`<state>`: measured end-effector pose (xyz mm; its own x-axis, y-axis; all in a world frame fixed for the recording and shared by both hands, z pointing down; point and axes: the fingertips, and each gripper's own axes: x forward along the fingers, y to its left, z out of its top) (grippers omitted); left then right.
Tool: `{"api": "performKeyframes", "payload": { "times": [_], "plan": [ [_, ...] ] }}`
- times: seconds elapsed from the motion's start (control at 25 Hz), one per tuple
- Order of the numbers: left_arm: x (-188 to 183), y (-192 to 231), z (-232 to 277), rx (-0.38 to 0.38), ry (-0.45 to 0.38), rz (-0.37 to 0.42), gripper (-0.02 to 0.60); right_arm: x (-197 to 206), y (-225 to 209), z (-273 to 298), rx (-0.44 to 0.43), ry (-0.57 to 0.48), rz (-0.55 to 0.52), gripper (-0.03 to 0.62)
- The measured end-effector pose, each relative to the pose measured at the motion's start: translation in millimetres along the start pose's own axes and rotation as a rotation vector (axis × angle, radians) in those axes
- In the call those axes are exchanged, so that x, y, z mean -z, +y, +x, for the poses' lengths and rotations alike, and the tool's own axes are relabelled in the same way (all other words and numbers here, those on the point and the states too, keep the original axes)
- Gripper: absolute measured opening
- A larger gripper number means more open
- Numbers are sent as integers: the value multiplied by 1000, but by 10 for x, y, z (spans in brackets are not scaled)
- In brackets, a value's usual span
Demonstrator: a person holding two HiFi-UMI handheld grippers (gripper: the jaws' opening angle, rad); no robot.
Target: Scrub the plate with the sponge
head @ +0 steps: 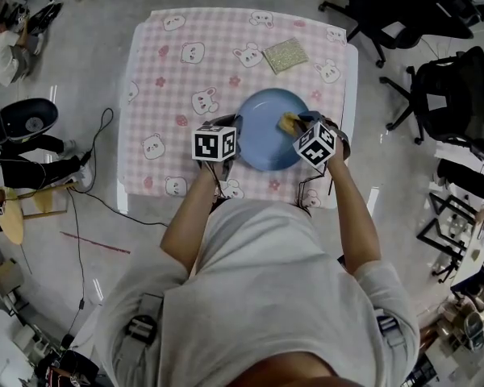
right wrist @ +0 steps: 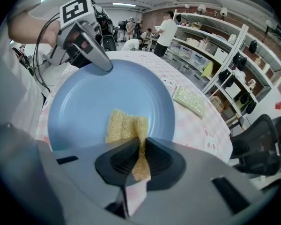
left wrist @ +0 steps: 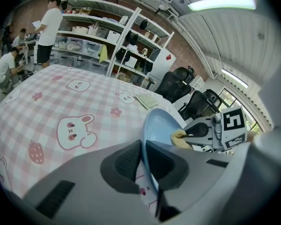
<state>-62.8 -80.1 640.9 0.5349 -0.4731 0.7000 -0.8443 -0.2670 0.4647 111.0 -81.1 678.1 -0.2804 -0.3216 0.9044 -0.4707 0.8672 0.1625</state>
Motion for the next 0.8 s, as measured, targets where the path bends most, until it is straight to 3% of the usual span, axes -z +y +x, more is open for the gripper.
{"api": "performKeyframes", "payload": {
  "times": [0.32,0.56,0.8],
  "plan": [
    [-15,-37,7,1,-4,-7,40,-292,-338,121,81,-31,84,44],
    [-30,-15,19,-6,-2,-21,41,-669,-326,202,128,-104,3,43],
    [-27,1,54,-14,-3,-25,40,-944,-35,190,70,-171,-100,43]
  ]
}}
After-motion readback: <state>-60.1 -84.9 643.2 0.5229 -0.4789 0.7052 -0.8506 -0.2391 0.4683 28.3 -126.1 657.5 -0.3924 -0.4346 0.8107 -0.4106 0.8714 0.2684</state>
